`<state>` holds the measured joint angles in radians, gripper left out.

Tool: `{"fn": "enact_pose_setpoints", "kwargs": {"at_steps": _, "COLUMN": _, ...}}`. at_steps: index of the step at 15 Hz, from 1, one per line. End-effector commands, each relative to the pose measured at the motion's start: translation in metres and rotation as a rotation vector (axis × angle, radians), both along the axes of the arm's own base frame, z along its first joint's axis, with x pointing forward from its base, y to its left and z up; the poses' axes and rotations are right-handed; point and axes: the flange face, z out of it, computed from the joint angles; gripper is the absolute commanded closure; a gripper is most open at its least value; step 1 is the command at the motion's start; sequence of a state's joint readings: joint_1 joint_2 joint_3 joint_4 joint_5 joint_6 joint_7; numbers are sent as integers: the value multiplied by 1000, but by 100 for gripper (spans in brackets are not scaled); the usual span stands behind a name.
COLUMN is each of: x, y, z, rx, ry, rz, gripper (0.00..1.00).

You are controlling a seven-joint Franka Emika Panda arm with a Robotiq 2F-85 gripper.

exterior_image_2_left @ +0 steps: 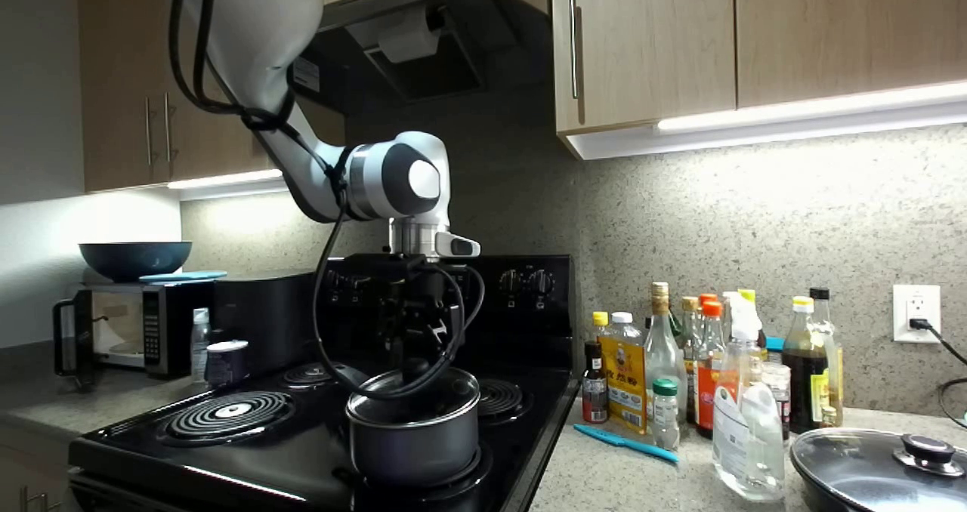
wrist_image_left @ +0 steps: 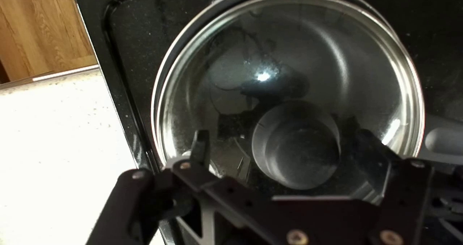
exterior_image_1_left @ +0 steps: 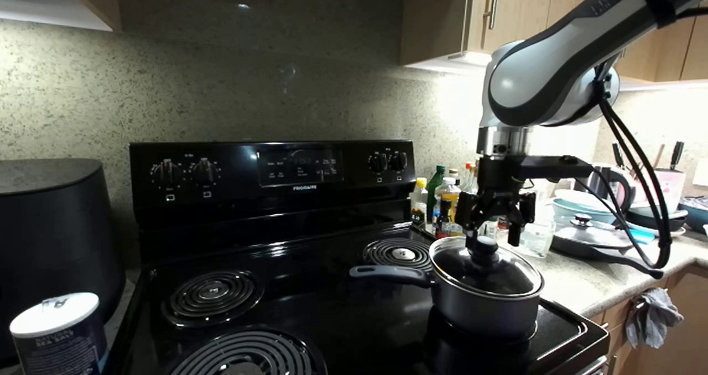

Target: Remove the lid from the pot

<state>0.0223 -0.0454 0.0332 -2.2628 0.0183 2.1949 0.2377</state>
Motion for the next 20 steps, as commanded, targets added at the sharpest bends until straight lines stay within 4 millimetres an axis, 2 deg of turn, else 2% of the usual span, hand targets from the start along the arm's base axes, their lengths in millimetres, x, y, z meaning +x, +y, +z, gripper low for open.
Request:
{"fn": "enact_pose_setpoints", "kwargs": {"at_steps": 1, "x": 0, "y": -1, "z": 1, "rx": 0, "ry": 0, "rz": -1, "gripper": 0}}
{"fn": "enact_pose_setpoints", "kwargs": {"at_steps": 3, "x": -2, "y": 0, "z": 1, "rx": -3, "ry": 3, "rz": 7, "gripper": 0}}
{"fn": "enact_pose_setpoints", "kwargs": {"at_steps": 4, "x": -3, "y": 1, "z": 1, "rx": 1, "ry": -4, "rz": 13, "gripper": 25}}
{"fn": "enact_pose_setpoints", "kwargs": {"at_steps": 5, "x": -4, "y": 1, "z": 1, "rx": 4, "ry": -15, "rz": 12, "gripper": 26}}
{"fn": "enact_pose_setpoints", "kwargs": {"at_steps": 12, "x": -6, "y": 2, "z": 1, "rx": 4, "ry": -13, "rz": 24, "gripper": 73}}
{"fn": "enact_pose_setpoints", "kwargs": {"at_steps": 13, "x": -6, "y": 2, "z": 1, "rx": 3, "ry": -13, "rz": 25, "gripper": 77}}
{"fn": "enact_pose_setpoints", "kwargs": {"at_steps": 16, "x": -7, "y": 2, "z": 4, "rx": 6, "ry": -19, "rz": 19, "gripper": 77}}
{"fn": "enact_pose_setpoints", "kwargs": {"at_steps": 18, "x": -12, "y": 5, "z": 13, "rx": 7, "ry": -30, "rz": 9, "gripper": 77}}
{"fn": "enact_pose_setpoints", "kwargs": {"at_steps": 20, "x": -23, "y": 12, "z": 34, "rx": 26, "ry": -68, "rz": 4, "gripper": 77}}
